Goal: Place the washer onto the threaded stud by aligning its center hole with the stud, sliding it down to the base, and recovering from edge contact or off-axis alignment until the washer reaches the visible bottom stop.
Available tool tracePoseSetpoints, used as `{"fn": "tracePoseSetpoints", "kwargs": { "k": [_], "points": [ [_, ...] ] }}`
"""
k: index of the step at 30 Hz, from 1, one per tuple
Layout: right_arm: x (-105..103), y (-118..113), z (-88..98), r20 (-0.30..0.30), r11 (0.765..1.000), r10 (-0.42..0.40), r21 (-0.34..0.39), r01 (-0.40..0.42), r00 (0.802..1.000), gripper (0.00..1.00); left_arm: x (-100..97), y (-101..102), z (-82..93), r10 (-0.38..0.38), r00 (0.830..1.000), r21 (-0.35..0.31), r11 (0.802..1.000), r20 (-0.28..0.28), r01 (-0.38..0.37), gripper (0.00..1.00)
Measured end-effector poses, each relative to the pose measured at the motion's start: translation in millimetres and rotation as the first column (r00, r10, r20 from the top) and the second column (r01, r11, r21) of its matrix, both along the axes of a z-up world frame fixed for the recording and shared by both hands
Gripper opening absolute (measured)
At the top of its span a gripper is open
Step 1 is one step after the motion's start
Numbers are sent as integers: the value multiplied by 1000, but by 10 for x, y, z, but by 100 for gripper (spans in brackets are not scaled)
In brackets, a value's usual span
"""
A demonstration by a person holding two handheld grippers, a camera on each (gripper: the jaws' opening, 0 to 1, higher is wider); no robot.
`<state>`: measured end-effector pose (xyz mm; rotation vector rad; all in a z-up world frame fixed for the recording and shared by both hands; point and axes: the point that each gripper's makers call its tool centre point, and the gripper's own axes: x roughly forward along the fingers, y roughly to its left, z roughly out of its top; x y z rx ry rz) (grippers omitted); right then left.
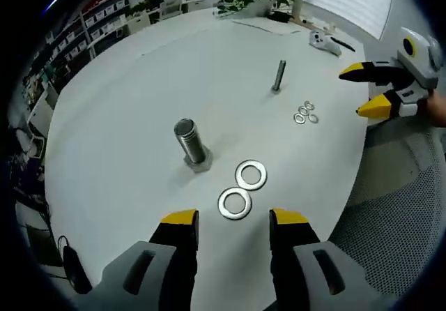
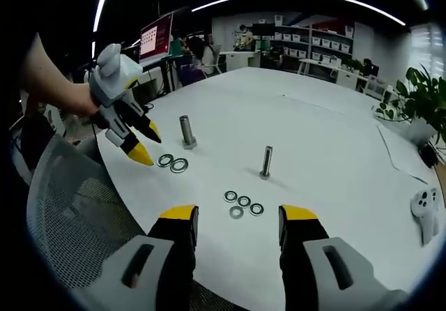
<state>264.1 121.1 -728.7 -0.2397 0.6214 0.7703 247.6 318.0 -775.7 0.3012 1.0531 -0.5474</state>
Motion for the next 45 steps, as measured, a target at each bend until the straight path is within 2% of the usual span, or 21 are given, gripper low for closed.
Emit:
{"fn": "tracePoseSetpoints", "kwargs": {
  "k": [6,9,13,19,21,28,33,45],
  "points": [
    [0,2,5,0,1000,-1,5,1,1000,49,49,-52,-45,-45,999,36,998,-18,45,41],
    [-3,0,2,-2,1000,-2,4,2,1000,49,6,-59,-136,-69,995,58,996,-72,73,41],
    [1,-2,11,4,1000,-3,5,3,1000,49,-29,-56,-205,-104,988,90,989,-110,114,37],
    [1,-4,12,5,1000,-3,4,3,1000,49,32,-47,-198,-110,987,99,988,-115,122,34],
    [3,-5,12,6,1000,-3,2,3,1000,49,31,-35,-199,-143,982,122,980,-122,157,33],
    [10,-17,9,6,1000,-10,-1,10,1000,49,83,-55,-202,-157,977,127,976,-144,176,26],
    [9,-22,4,7,1000,-10,-8,10,1000,49,69,-76,-203,-195,969,136,967,-152,216,24],
    [9,-28,0,6,1000,-12,-12,12,1000,48,90,-72,-204,-196,962,154,962,-190,226,21]
  ]
}}
